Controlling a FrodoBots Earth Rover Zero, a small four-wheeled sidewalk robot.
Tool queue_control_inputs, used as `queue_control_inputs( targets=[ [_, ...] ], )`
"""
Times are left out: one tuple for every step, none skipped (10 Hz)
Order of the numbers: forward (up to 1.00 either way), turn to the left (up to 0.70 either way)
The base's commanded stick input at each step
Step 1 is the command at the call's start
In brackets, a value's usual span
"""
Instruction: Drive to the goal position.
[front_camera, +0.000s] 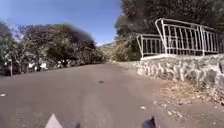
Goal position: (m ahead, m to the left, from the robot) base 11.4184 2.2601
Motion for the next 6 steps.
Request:
queue_control_inputs(
  targets=[
    [0.50,0.00],
    [0.50,0.00],
    [0.50,0.00],
    [0.50,0.00],
    [0.50,0.00],
    [0.50,0.00]
  ],
)
